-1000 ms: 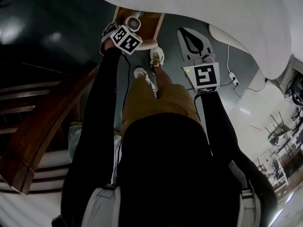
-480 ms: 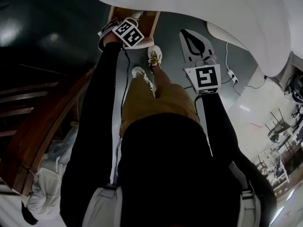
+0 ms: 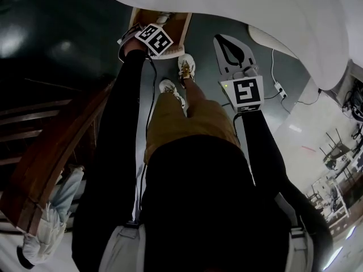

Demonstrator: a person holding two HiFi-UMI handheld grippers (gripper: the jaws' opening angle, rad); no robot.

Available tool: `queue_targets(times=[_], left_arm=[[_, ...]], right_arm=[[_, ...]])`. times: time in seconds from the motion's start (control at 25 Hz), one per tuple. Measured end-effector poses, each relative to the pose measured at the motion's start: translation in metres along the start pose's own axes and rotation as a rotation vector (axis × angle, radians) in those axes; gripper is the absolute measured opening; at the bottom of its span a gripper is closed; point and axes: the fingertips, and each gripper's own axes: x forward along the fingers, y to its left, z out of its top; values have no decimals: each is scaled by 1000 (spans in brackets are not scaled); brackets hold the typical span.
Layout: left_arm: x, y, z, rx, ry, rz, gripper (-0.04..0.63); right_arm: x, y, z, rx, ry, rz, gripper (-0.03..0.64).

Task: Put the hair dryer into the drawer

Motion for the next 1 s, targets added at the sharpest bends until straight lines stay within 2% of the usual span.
queue_targets(times=[0.56,0.8,1.0], left_arm=[[-1,-4,5,19,-41,1,382],[-9,-2,2,1,-50,18,382],[-21,-7,2,-22,-71,-3,382]], right_arm=[[-1,1,16,-22,-21,0,29],[-2,6,26,-37,-38,10,29],[-1,6,37,-41,-60,11,29]])
